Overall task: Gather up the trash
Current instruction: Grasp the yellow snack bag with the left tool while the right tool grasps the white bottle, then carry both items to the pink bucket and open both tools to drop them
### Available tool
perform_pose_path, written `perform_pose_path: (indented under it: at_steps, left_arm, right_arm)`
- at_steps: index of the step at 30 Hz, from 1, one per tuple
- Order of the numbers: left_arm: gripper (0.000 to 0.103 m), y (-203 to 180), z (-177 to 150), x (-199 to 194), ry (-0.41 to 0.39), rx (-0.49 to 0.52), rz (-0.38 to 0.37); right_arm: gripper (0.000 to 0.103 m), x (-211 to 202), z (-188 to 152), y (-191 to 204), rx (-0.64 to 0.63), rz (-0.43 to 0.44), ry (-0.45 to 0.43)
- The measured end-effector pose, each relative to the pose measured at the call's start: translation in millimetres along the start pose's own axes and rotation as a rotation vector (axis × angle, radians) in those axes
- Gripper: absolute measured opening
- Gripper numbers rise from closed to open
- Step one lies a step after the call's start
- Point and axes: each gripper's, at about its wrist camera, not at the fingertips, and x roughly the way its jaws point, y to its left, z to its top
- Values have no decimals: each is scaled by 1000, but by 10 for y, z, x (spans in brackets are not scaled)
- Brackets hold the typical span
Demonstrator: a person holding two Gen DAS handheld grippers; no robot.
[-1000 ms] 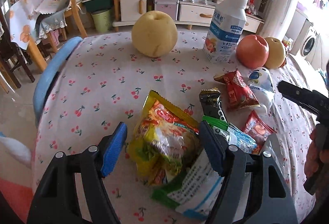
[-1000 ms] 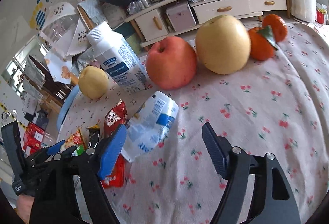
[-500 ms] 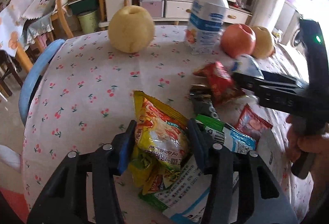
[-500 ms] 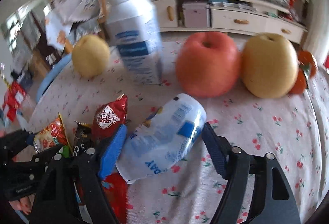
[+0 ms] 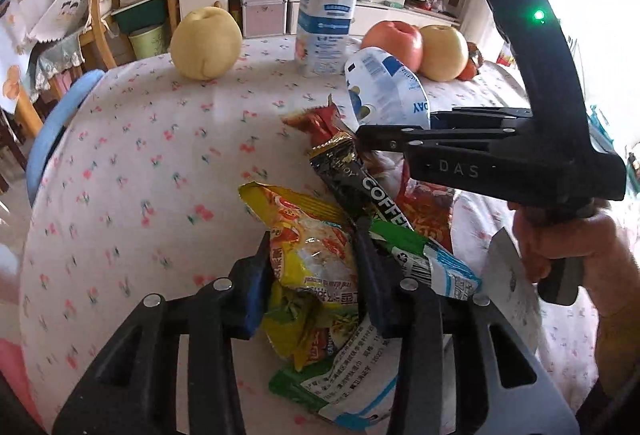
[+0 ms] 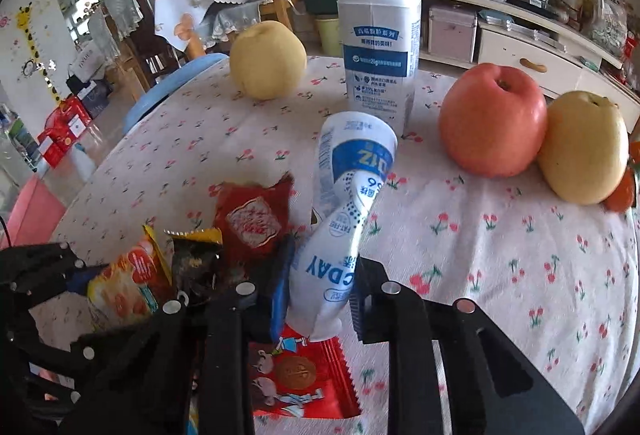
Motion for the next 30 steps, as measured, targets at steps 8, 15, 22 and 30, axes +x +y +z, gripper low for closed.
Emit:
perform_pose_path:
  at_steps: [8, 15, 22, 30]
  left_arm:
    - [37, 49, -212, -157, -53, -125, -44]
    - [34, 201, -352, -320, -107, -237, -71]
    - [33, 399, -529, -537, -174, -337, -75]
    - [32, 687, -695, -901, -258, -386, -62]
  right_arm:
    - [26, -366, -93, -92, 36, -3, -68]
    - [26, -720, -190, -127, 75, -7, -133]
    - [26, -914, -330, 2, 82, 22, -135]
    - [26, -1060, -477, 416, 56, 55, -123]
